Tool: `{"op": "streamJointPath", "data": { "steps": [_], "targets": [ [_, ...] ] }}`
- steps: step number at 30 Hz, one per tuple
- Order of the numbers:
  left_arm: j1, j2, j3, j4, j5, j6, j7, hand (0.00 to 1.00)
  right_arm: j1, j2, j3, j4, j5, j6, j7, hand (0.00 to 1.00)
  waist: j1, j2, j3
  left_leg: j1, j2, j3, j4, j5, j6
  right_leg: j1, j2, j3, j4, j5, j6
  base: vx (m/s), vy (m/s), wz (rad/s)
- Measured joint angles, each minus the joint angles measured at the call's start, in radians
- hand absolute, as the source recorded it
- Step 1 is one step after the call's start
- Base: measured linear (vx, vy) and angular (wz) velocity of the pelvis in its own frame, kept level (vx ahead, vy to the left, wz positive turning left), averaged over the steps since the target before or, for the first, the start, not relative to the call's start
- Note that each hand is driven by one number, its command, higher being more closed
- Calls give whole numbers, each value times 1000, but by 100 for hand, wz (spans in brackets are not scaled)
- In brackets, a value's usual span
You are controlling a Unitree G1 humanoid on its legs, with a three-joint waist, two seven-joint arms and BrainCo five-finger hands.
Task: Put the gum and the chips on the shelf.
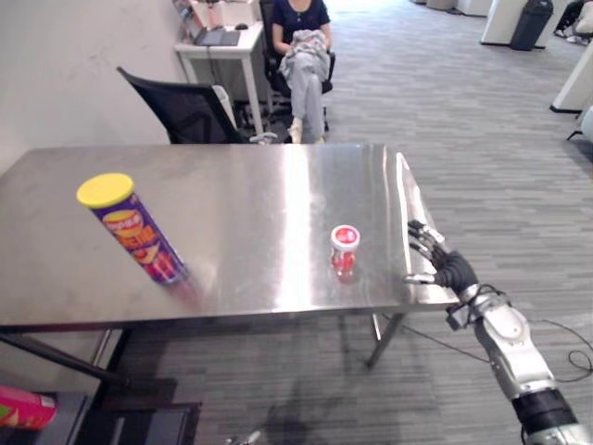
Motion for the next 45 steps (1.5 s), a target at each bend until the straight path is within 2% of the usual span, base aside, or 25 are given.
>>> {"op": "streamJointPath", "data": {
  "steps": [6, 14, 20, 23, 40, 45],
  "targets": [
    [-1, 0, 0, -4, 0, 18, 1, 0, -60, 40, 26, 111, -21, 0, -26, 0, 9, 1, 2, 8, -1, -9, -37, 31, -1, -2, 2, -12, -1, 2, 1, -33, -16, 6],
    [-1, -2, 0, -12, 32, 22, 1, 0, -139, 66, 59, 170, -49, -3, -59, 0, 12, 9, 21, 20, -3, -25, -55, 44, 0, 12, 2, -25, -5, 4, 3, -13, -8, 5],
    [-3, -5, -1, -14, 38, 26, 1, 0, -198, 75, 101, 202, -89, -3, -82, 0, 25, 11, 25, 24, -6, -29, -69, 50, 0, 18, 2, -31, -14, 5, 5, 8, -2, 2],
    [-5, -5, -1, -34, 40, 27, 2, 0, -236, 79, 104, 241, -108, -1, -85, 0, 36, 8, 40, 31, -7, -36, -69, 50, 0, 33, 1, -42, -20, 6, 6, 5, -6, 8],
    [-5, -7, 1, -51, 38, 29, 4, 0, -335, 98, 134, 349, -125, 6, -96, 0, 49, 16, 78, 25, -14, -82, -70, 59, 3, 53, -3, -83, -21, 6, 6, -9, -6, 7],
    [-5, -11, 2, -53, 37, 26, 8, 0, -364, 106, 135, 384, -125, 6, -97, 0, 65, 20, 91, 24, -14, -104, -77, 69, 3, 64, -3, -106, -21, 6, 6, -20, -10, 13]
  ]
}}
